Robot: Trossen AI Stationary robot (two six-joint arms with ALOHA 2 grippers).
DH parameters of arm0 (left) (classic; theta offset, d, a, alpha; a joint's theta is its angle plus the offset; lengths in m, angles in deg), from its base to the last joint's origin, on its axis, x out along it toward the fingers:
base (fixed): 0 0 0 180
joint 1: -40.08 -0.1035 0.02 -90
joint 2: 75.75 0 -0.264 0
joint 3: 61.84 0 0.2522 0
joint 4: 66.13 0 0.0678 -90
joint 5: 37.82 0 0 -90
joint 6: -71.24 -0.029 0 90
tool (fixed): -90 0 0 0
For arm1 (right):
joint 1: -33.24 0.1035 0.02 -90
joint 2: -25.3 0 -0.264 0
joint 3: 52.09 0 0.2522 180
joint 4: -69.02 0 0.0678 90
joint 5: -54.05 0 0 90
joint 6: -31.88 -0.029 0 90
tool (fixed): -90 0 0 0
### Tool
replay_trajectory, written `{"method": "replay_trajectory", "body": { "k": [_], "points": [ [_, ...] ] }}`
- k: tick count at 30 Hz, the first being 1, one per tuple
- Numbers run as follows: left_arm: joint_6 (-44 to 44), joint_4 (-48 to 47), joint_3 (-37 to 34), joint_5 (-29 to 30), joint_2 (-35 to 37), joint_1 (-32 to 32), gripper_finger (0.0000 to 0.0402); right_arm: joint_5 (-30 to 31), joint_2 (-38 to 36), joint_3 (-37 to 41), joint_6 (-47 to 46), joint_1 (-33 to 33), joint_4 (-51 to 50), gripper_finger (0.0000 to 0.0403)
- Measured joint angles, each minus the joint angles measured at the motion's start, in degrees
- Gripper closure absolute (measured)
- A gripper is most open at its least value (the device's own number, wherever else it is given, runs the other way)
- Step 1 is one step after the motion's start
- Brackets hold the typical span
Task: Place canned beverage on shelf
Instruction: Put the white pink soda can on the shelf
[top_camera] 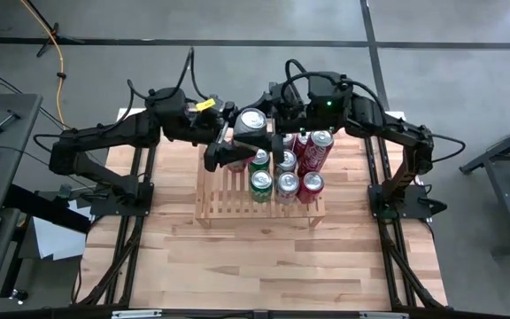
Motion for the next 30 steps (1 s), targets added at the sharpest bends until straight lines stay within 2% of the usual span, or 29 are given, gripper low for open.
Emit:
{"method": "replay_trajectory", "body": {
  "k": [6, 12, 15, 20, 22, 30],
  "points": [
    [0.94, 0.26, -0.02, 0.1, -0.57, -0.1, 0.0042, -0.02, 0.6, 0.02, 0.0, 0.01, -1.19, 0.0125],
    [1.22, 0.09, 0.0, -0.01, -0.2, -0.93, 0.0126, -0.34, 0.6, 0.02, -0.06, 0.0, -0.31, 0.0125],
    [1.42, -0.79, 0.04, -0.29, -0.1, -1.68, 0.0127, -0.91, 0.62, 0.02, 0.1, -0.02, -0.39, 0.0112],
    [-1.05, -6.86, 0.0, 1.25, 1.03, -3.24, 0.0127, -0.29, 0.18, 0.02, 0.57, -0.19, 0.0, 0.0021],
    [-3.17, -9.0, -0.07, 1.95, 1.93, -3.63, 0.0127, -0.11, -0.55, -0.05, 0.97, -0.58, 0.03, 0.0017],
    [-11.6, -16.54, -1.29, 13.69, 8.69, -2.25, 0.0127, 1.37, -5.46, -0.18, 4.1, -0.59, -0.64, 0.0033]
  ]
}}
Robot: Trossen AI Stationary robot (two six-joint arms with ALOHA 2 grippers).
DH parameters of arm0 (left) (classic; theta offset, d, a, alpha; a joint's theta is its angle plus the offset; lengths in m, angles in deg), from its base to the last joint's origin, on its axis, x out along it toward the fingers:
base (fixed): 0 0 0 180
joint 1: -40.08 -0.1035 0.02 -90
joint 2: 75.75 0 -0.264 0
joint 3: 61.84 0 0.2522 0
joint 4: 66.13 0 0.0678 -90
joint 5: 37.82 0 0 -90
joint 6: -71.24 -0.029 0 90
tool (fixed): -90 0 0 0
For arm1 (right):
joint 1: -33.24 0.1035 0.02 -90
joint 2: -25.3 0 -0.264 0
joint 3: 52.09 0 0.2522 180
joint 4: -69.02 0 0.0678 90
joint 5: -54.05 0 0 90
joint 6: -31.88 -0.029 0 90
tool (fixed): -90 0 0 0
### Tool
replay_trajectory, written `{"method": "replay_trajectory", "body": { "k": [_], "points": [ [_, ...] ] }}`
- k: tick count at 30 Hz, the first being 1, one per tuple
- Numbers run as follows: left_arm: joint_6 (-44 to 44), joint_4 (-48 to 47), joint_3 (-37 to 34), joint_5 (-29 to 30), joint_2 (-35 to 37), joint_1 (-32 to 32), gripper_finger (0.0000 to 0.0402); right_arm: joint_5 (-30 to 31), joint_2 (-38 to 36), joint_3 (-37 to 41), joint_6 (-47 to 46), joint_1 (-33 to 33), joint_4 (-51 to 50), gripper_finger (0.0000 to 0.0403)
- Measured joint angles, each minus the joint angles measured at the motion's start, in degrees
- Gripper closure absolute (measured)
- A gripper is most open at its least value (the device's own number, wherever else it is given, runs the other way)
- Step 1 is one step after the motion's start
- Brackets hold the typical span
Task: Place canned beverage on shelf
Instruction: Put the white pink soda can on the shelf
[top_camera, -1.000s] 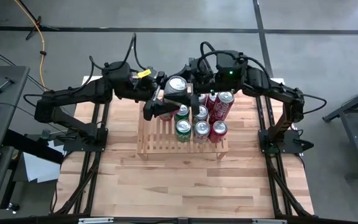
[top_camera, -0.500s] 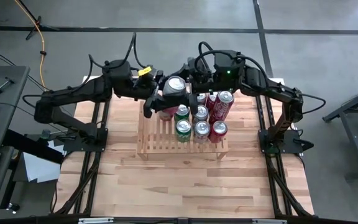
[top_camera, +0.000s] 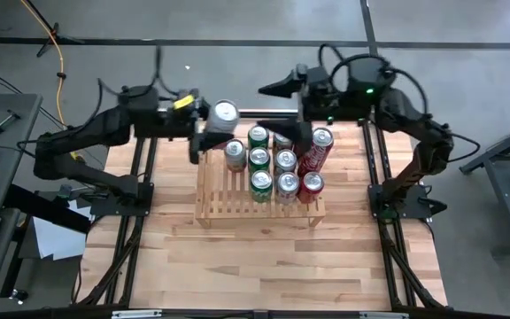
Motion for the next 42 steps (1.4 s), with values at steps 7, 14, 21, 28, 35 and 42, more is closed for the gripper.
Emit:
{"method": "replay_trajectory", "body": {
  "k": [7, 14, 21, 28, 35, 42],
  "points": [
    [3.75, 19.86, -21.06, 8.34, 12.9, 6.02, 0.0127, 4.27, -3.47, 0.0, 0.04, -0.02, -5.36, 0.0033],
    [10.42, 49.89, -45.42, 16.7, 19.31, 14.23, 0.0127, 6.0, -3.91, 0.09, 0.02, -0.02, -8.28, 0.0032],
    [0.43, 50.83, -48.68, 21.61, 14.36, 21.16, 0.0127, 8.58, -3.69, 0.11, -0.14, -0.04, -9.81, 0.0032],
    [-4.42, 49.28, -48.65, 31.31, 8.3, 24.01, 0.0127, 9.28, -3.69, 0.11, -0.57, -0.04, -10.5, 0.0032],
    [-1.09, 49.72, -48.65, 32.16, 3.88, 24.27, 0.0127, 9.28, -3.69, 0.11, -1.14, -0.04, -10.57, 0.0032],
    [2.01, 50.36, -48.65, 34.65, -0.74, 24.26, 0.0127, 9.28, -3.68, 0.11, -1.64, -0.04, -10.81, 0.0032]
  ]
}}
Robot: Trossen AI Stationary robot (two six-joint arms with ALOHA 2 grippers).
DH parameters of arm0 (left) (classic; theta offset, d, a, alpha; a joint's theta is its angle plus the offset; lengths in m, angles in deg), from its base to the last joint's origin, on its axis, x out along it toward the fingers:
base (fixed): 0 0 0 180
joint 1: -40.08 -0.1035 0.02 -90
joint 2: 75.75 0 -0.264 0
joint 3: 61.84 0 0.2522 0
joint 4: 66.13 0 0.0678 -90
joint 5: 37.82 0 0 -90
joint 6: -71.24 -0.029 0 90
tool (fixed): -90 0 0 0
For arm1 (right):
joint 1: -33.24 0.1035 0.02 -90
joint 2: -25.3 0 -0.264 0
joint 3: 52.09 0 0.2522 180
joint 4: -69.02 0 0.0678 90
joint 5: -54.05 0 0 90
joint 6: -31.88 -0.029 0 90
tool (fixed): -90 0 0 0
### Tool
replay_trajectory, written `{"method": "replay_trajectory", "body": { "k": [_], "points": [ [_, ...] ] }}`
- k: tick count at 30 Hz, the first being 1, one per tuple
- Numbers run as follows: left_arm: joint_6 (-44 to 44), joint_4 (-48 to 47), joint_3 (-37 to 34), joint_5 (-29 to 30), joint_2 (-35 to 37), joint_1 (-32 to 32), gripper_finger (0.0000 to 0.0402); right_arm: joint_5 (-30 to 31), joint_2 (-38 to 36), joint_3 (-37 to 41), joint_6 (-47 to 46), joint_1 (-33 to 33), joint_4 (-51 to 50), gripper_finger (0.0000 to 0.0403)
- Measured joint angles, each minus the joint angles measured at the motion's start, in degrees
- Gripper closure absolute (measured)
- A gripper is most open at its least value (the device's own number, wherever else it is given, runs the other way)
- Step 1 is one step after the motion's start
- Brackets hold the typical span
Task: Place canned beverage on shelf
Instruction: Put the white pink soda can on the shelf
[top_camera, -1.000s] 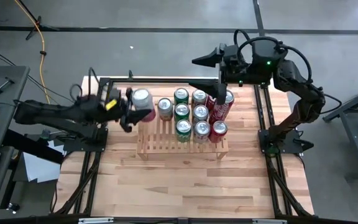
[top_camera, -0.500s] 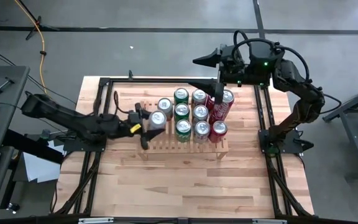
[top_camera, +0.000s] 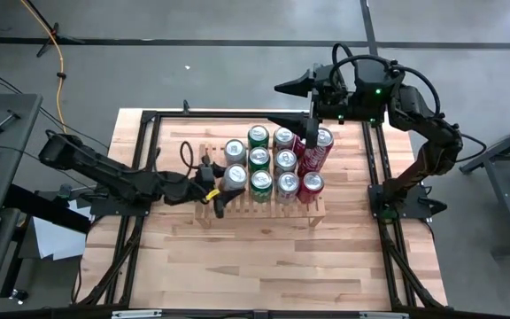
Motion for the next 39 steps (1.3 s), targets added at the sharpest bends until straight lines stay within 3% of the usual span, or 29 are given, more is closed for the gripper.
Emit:
{"method": "replay_trajectory", "body": {
  "k": [13, 20, 27, 39],
  "points": [
    [1.58, 0.15, 0.0, 3.67, -2.12, -0.1, 0.0126, 0.0, 0.01, 0.02, 0.0, 0.0, 0.0, 0.0032],
    [1.61, 0.79, 0.19, 3.69, -2.01, -0.1, 0.0056, 0.0, 0.03, 0.04, -0.02, 0.0, 0.0, 0.0032],
    [1.38, 1.59, 0.15, 3.04, -2.01, -0.1, 0.0051, -0.02, 0.06, 0.04, -0.02, 0.0, 0.0, 0.0032],
    [-8.87, 7.04, 0.09, 3.02, 6.08, -0.08, 0.0049, -0.02, 0.06, 0.04, -0.02, 0.0, 0.02, 0.0032]
  ]
}}
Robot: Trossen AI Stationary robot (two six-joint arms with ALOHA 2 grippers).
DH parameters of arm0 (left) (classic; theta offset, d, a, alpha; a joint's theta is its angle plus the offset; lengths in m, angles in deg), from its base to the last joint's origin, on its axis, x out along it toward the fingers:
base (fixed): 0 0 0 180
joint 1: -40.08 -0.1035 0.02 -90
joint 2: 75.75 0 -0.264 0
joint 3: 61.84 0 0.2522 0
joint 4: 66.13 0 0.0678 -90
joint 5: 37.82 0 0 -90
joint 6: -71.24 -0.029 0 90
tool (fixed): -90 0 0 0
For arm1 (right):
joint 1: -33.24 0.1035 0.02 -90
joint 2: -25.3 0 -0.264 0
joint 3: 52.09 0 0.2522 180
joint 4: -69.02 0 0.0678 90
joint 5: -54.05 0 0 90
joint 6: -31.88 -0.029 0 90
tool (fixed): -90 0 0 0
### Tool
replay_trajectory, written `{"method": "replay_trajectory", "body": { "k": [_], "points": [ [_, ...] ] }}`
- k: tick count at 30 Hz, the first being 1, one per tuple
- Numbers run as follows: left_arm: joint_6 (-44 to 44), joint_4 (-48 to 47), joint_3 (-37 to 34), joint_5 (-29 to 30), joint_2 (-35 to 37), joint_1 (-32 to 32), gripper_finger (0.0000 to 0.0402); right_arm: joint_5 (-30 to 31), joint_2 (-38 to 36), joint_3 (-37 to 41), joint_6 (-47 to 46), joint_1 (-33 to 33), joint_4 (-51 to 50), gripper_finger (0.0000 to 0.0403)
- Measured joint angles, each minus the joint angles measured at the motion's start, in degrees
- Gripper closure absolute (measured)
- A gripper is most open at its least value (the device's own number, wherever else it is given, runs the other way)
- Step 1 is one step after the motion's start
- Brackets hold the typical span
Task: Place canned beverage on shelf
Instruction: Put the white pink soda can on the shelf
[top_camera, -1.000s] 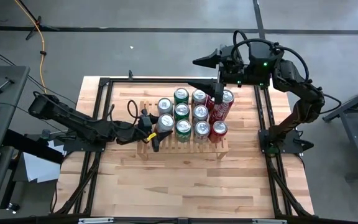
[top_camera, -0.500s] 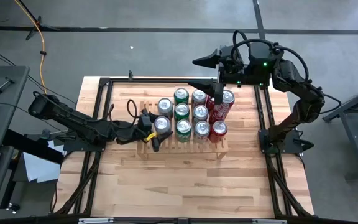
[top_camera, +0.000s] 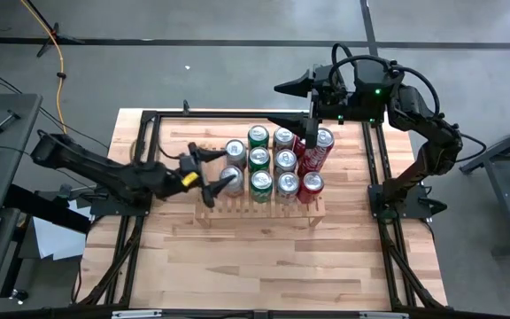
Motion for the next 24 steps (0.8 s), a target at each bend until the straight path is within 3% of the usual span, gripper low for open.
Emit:
{"method": "replay_trajectory", "body": {
  "k": [7, 10, 14, 19, 24],
  "points": [
    [-4.25, 0.02, 0.0, -0.56, 8.82, 1.04, 0.0053, 0.0, 0.0, 0.0, 0.08, 0.0, 0.0, 0.0032],
    [-6.45, -0.44, 0.21, -2.41, 12.36, 3.32, 0.0081, 0.0, 0.0, 0.0, 0.16, 0.0, 0.0, 0.0032],
    [-6.02, -11.85, 5.57, -3.24, 15.2, 7.94, 0.0179, 0.0, 0.0, 0.0, 0.61, 0.0, -0.02, 0.0032],
    [3.03, -34.22, 13.07, -4.07, 14.72, 11.97, 0.0368, -0.01, 0.0, 0.0, 0.63, 0.01, -0.02, 0.0032],
    [13.69, -44.26, 11.59, -5.13, 13.45, 12.41, 0.0395, 0.0, 0.0, 0.0, 0.63, 0.0, -0.38, 0.0032]
  ]
}}
